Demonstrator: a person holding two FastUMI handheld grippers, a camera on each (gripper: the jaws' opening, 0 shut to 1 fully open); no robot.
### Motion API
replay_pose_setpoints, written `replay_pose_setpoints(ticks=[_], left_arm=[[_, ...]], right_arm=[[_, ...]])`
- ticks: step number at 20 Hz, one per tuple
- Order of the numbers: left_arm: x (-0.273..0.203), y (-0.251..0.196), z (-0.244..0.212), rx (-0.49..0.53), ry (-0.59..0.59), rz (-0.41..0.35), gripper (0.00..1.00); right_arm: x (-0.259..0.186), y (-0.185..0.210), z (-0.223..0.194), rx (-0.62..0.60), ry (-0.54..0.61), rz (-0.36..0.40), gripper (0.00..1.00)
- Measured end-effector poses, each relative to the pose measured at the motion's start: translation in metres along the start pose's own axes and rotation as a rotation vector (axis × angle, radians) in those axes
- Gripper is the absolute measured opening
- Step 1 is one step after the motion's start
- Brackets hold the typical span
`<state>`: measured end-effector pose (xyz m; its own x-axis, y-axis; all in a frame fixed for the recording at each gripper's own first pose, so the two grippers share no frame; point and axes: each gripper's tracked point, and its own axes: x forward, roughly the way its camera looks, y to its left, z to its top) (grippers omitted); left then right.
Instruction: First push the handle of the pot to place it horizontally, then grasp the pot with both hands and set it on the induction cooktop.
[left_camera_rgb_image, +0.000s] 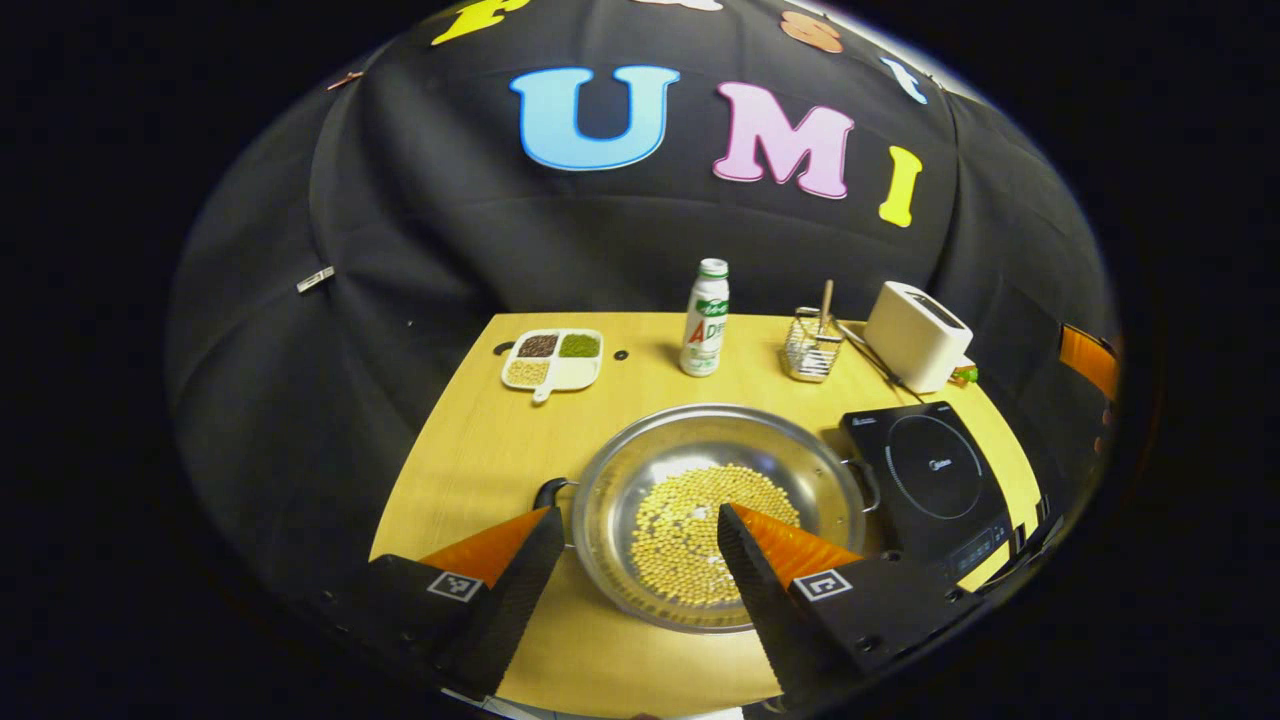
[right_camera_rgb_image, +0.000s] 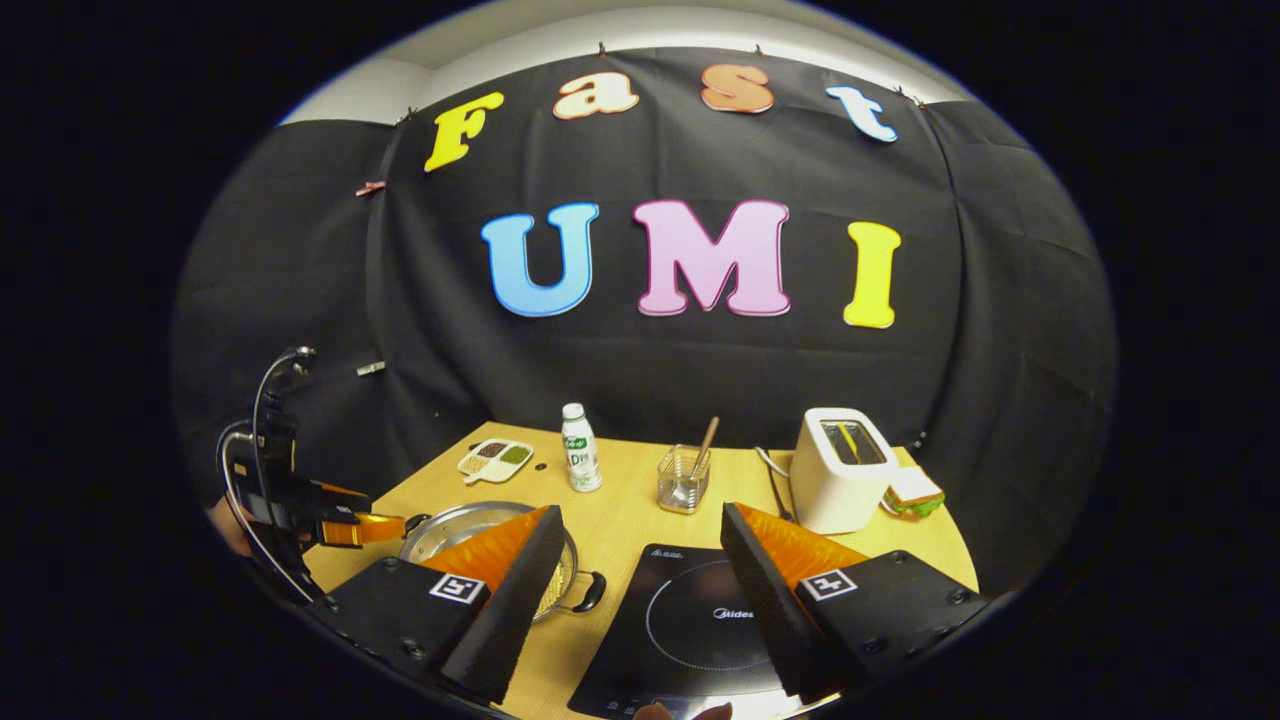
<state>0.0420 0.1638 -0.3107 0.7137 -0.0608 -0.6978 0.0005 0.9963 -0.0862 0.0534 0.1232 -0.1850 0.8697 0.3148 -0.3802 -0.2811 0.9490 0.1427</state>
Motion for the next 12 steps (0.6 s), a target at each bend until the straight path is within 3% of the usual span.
replay_pose_setpoints(ticks=[6,12], left_arm=[[0.054,0.048,-0.029,0.002,0.108,-0.029,0.97],[0.109,0.055,-0.038,0.017,0.175,-0.063,0.94]], right_arm=[[0.062,0.038,-0.079,0.027,0.205,0.059,0.98],[0.117,0.048,-0.143,0.008,0.364,0.047,0.99]])
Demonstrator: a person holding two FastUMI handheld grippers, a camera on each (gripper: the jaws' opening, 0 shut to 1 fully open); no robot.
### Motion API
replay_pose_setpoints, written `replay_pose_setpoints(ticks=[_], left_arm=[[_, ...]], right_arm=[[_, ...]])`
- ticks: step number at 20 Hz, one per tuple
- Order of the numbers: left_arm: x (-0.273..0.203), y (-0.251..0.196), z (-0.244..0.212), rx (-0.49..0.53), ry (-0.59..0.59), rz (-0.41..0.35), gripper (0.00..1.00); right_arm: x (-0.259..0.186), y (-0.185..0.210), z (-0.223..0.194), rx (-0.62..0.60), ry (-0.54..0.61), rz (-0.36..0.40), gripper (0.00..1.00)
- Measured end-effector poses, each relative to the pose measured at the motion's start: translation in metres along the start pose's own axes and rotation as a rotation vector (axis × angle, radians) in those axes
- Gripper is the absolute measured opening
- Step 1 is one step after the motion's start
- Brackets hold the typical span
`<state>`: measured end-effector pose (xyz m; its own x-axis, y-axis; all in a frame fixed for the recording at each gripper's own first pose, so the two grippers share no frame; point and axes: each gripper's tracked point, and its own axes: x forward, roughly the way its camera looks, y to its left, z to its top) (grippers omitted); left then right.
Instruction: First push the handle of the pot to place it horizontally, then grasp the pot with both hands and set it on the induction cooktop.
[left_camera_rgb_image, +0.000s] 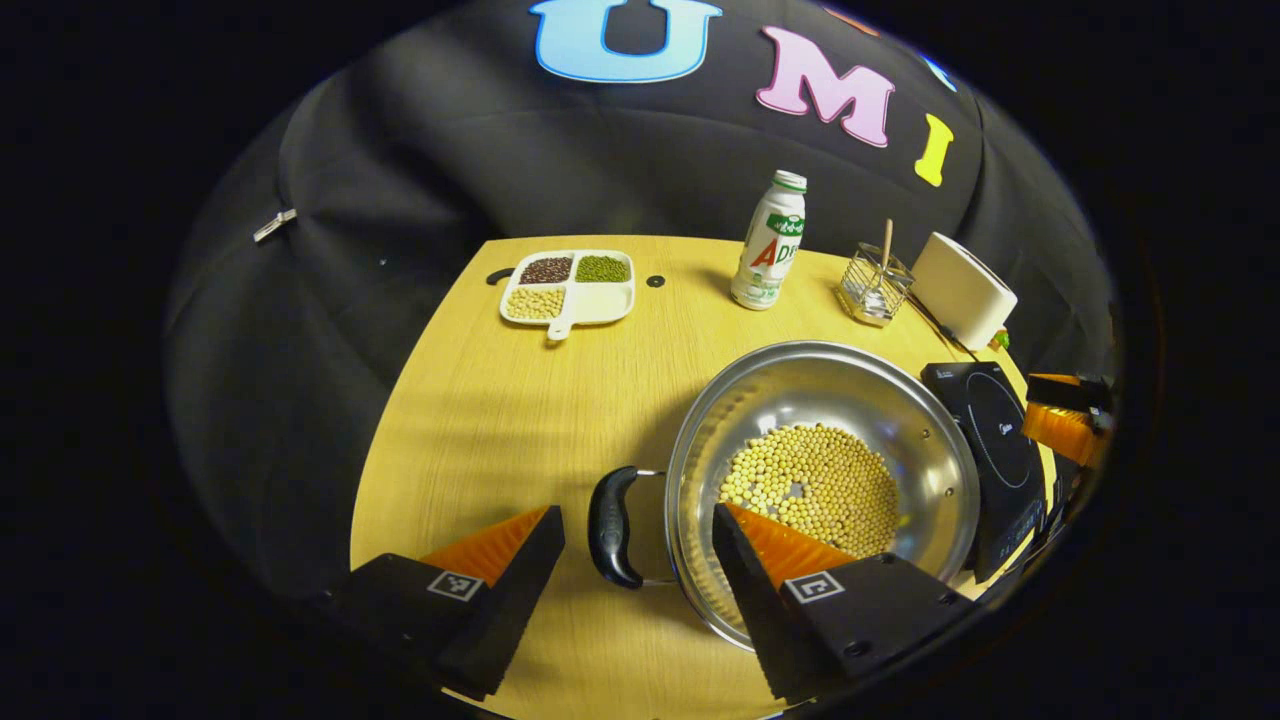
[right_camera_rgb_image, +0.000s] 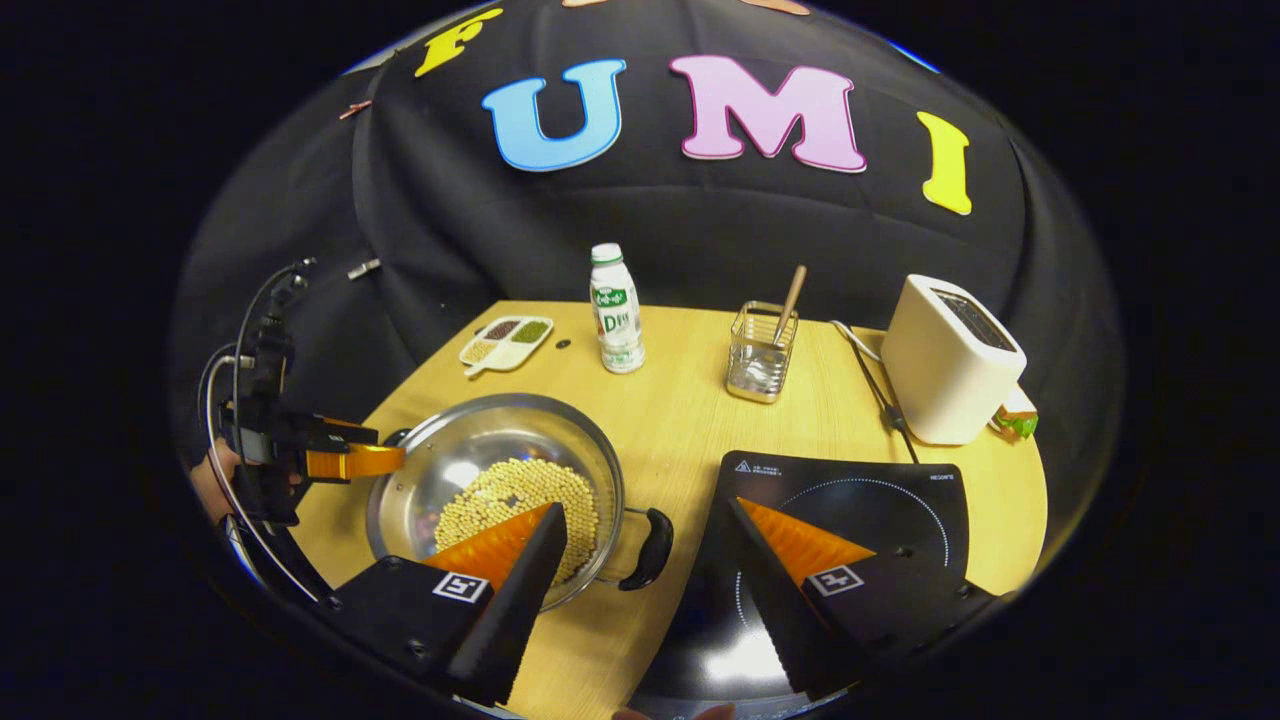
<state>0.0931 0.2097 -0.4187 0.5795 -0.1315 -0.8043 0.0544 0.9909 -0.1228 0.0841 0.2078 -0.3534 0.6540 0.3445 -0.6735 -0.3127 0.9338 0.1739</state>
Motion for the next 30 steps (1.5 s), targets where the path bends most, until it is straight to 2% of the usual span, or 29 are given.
replay_pose_setpoints(ticks=[3,5,8,12,14,15,16,17,18,19,20,22,24,30], left_arm=[[0.019,0.001,-0.001,0.016,0.031,-0.007,0.92],[0.027,0.002,-0.002,0.019,0.040,-0.006,0.88],[0.031,0.002,-0.009,0.009,0.056,-0.015,0.77],[0.035,0.008,-0.017,0.013,0.066,0.000,0.77],[0.036,0.005,-0.018,-0.004,0.060,-0.021,0.77],[0.038,0.004,-0.018,-0.013,0.058,-0.026,0.74],[0.038,0.005,-0.018,-0.017,0.051,-0.020,0.66],[0.038,0.006,-0.018,-0.023,0.044,-0.019,0.66],[0.037,0.005,-0.018,-0.034,0.039,-0.021,0.65],[0.037,0.004,-0.017,-0.038,0.033,-0.023,0.64],[0.036,0.004,-0.018,-0.032,0.031,-0.021,0.63],[0.035,0.005,-0.018,-0.024,0.032,-0.008,0.60],[0.028,0.004,-0.018,-0.040,0.034,0.005,0.58],[-0.019,-0.011,-0.008,-0.074,0.036,0.023,0.56]], right_arm=[[0.024,0.002,-0.018,-0.004,0.076,0.007,0.98],[0.035,0.008,-0.026,0.014,0.101,0.016,0.90],[0.051,0.009,-0.037,0.030,0.141,0.014,0.86],[0.069,0.010,-0.053,0.041,0.198,0.011,0.86],[0.077,0.010,-0.057,0.038,0.213,-0.002,0.86],[0.079,0.011,-0.062,0.036,0.220,-0.010,0.76],[0.081,0.010,-0.060,0.034,0.208,-0.022,0.75],[0.082,0.007,-0.062,0.024,0.213,-0.047,0.64],[0.083,0.007,-0.060,0.035,0.211,-0.060,0.70],[0.084,0.006,-0.063,0.043,0.224,-0.064,0.65],[0.084,0.006,-0.062,0.053,0.236,-0.066,0.66],[0.082,0.007,-0.061,0.070,0.252,-0.069,0.62],[0.086,0.007,-0.064,0.074,0.273,-0.056,0.53],[0.038,0.006,-0.035,0.063,0.236,-0.028,0.53]])
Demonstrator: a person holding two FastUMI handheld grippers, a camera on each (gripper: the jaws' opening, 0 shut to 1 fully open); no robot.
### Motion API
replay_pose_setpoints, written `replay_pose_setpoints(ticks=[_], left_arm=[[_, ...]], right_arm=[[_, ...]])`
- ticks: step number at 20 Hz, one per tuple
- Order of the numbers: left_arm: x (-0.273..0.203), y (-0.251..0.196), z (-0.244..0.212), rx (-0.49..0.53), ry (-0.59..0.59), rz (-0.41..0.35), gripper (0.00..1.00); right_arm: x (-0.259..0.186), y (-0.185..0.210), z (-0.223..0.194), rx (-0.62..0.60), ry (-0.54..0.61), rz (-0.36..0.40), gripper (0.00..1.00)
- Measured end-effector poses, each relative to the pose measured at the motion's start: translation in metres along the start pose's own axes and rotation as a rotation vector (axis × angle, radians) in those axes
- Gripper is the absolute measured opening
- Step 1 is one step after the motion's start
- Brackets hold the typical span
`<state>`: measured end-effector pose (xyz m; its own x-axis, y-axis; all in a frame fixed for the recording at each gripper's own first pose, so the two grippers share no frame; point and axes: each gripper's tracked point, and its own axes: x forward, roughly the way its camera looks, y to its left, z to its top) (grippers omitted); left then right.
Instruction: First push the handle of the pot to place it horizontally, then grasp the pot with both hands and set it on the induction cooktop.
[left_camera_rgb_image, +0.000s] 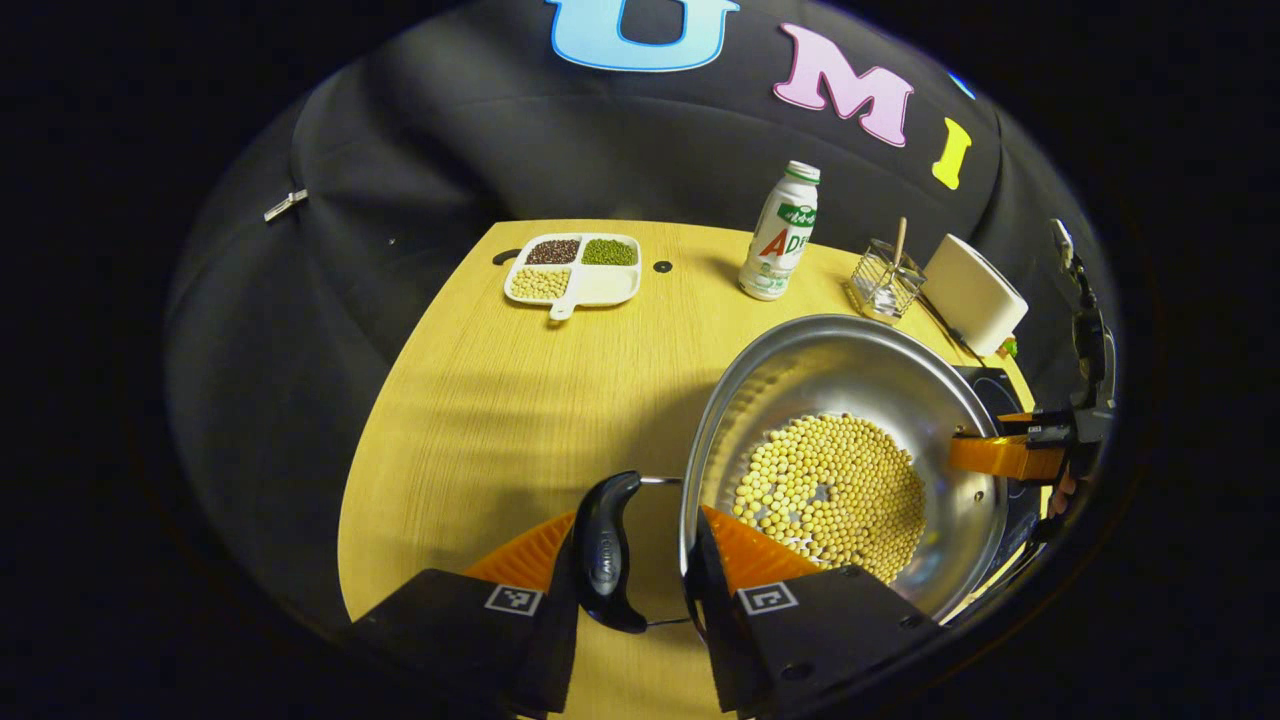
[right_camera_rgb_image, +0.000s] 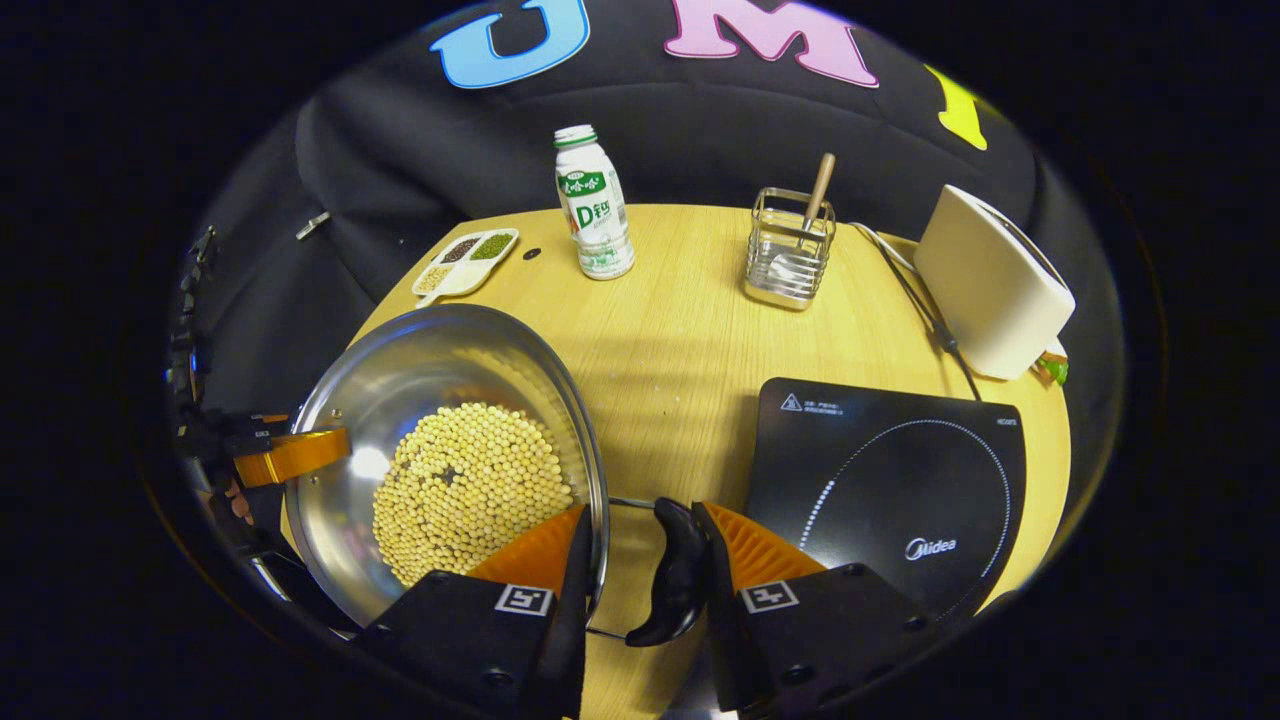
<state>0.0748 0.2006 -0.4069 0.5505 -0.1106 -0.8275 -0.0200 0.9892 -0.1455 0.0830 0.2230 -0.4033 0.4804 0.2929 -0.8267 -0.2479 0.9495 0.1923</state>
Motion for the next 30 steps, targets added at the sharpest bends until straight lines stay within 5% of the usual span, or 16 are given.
replay_pose_setpoints(ticks=[8,17,30], left_arm=[[-0.043,-0.074,0.014,0.033,-0.003,-0.005,0.56],[-0.034,-0.191,0.028,0.086,-0.002,-0.073,0.56],[0.032,-0.306,0.025,0.119,0.045,-0.117,0.56]], right_arm=[[-0.065,-0.059,0.000,0.032,0.009,-0.017,0.53],[-0.107,-0.171,-0.006,0.078,-0.001,-0.071,0.53],[-0.089,-0.294,-0.027,0.142,0.057,-0.108,0.53]])
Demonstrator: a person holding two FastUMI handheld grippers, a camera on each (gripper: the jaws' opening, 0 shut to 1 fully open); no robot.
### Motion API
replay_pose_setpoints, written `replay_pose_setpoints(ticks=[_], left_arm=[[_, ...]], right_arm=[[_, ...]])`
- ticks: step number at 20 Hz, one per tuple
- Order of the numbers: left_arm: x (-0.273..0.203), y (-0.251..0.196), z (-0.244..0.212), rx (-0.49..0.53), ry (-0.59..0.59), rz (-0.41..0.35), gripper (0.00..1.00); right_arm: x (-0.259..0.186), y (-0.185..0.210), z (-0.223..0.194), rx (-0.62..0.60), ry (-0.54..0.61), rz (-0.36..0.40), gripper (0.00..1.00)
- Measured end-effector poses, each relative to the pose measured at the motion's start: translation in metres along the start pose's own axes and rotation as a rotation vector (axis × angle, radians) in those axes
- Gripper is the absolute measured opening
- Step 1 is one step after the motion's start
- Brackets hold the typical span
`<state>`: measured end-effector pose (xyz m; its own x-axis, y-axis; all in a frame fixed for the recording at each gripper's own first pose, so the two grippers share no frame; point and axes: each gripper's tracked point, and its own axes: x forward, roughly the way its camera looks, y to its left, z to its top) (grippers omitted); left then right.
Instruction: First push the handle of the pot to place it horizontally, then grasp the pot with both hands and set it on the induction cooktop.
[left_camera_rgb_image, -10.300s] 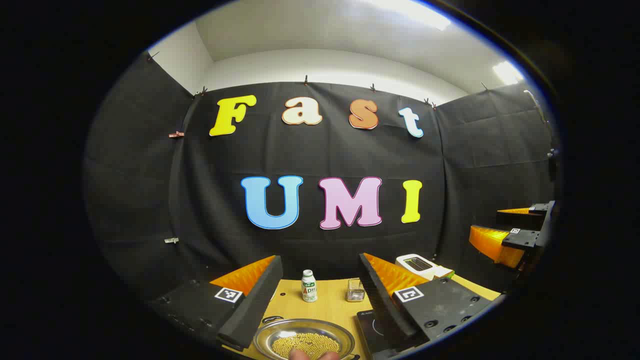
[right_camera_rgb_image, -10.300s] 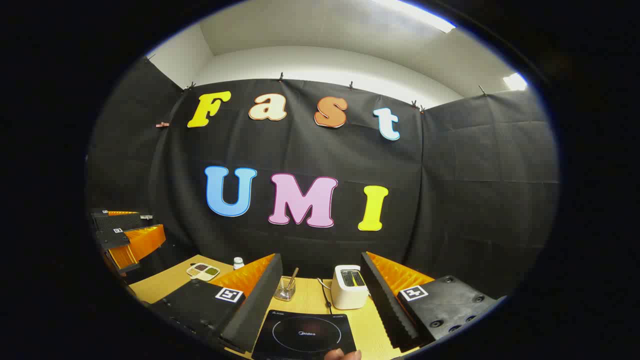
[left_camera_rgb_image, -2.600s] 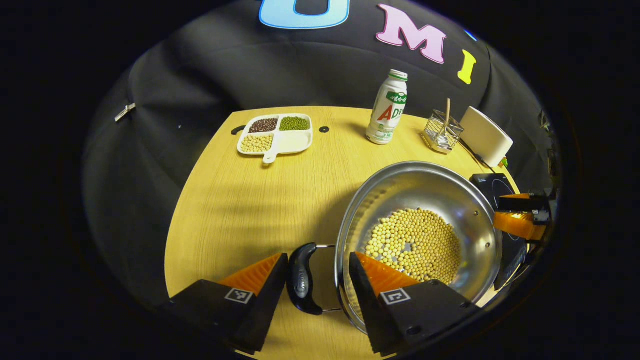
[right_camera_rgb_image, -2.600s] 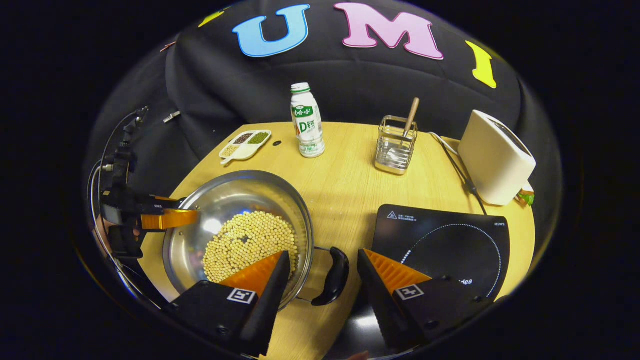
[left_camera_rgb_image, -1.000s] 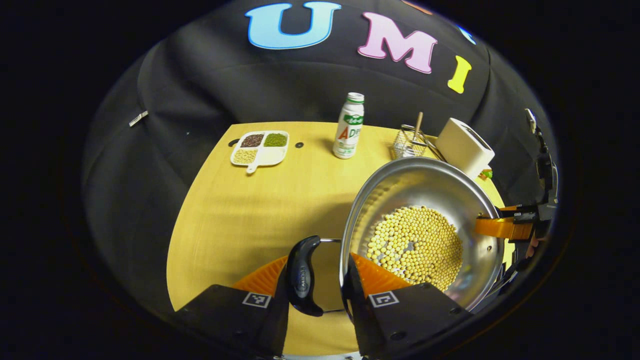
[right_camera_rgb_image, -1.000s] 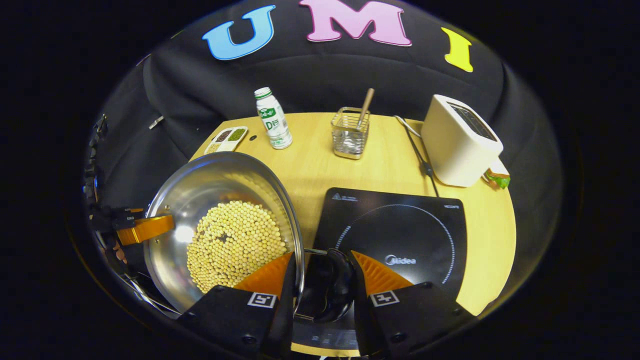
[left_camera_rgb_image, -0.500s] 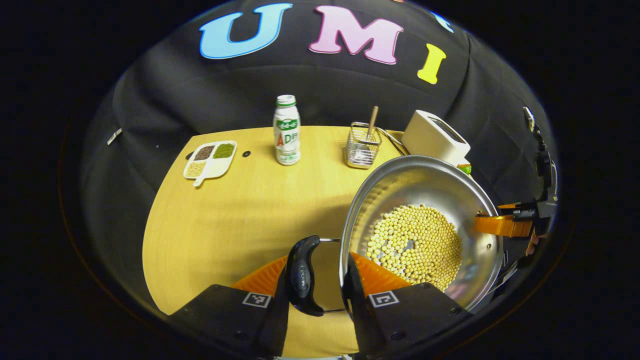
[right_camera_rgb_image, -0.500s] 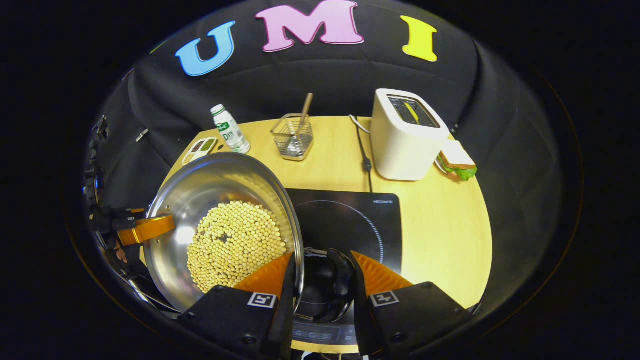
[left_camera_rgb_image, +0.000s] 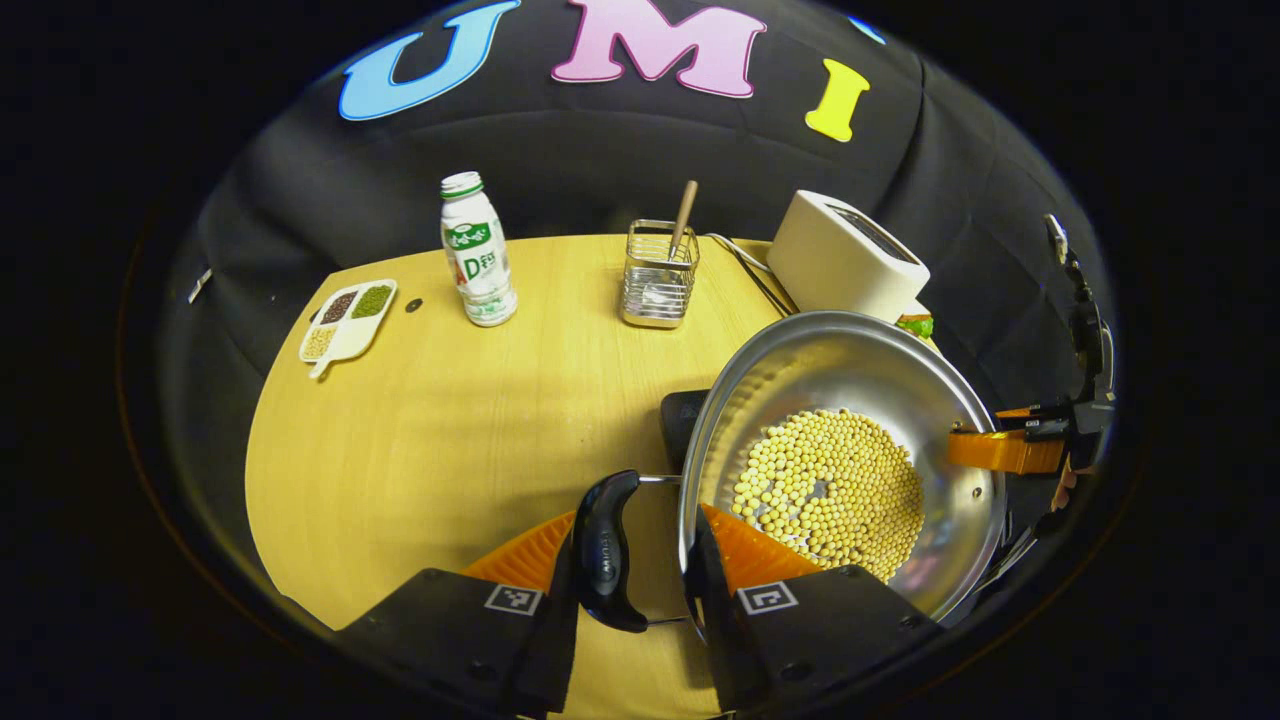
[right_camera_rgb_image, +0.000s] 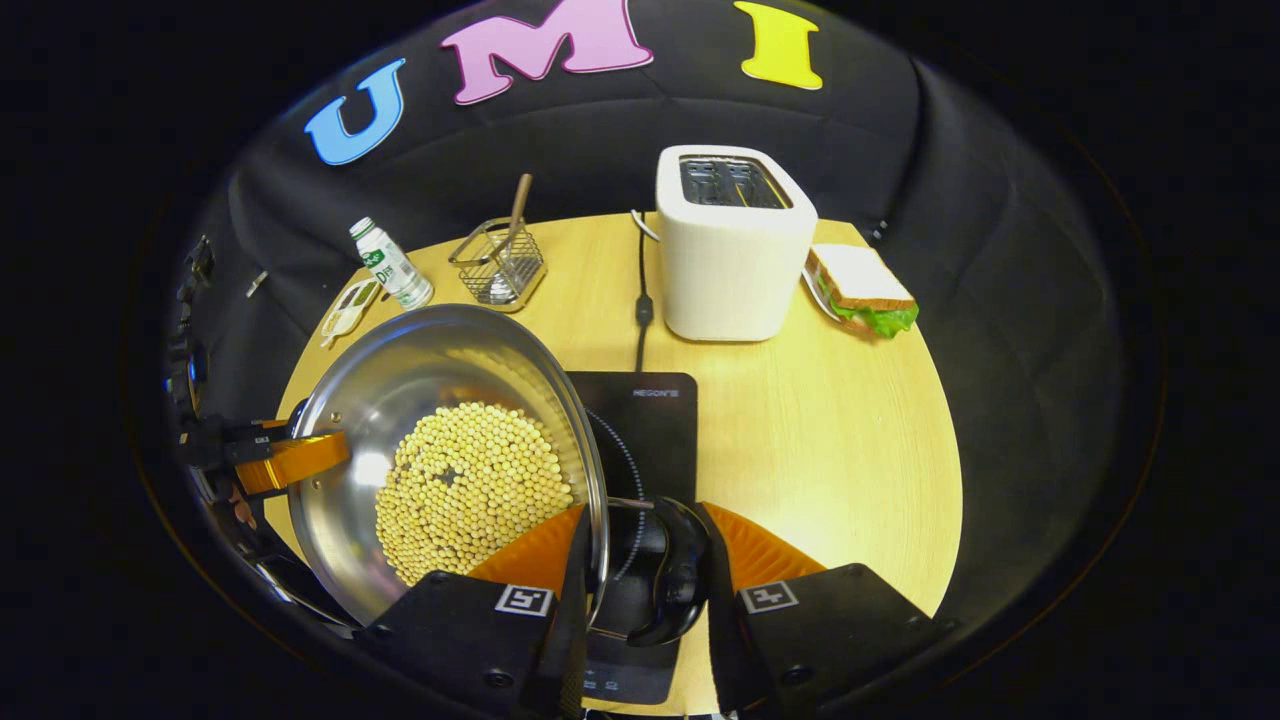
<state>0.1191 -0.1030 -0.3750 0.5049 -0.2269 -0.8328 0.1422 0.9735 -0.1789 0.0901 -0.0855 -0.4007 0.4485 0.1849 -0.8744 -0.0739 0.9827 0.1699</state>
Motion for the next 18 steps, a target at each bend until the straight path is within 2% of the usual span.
replay_pose_setpoints(ticks=[5,18], left_arm=[[0.018,-0.012,0.000,-0.009,0.016,0.000,0.56],[0.023,-0.010,0.004,-0.031,0.010,-0.003,0.57]], right_arm=[[0.012,-0.016,0.000,0.003,0.020,-0.001,0.53],[0.018,-0.016,0.009,0.011,0.011,0.004,0.53]])
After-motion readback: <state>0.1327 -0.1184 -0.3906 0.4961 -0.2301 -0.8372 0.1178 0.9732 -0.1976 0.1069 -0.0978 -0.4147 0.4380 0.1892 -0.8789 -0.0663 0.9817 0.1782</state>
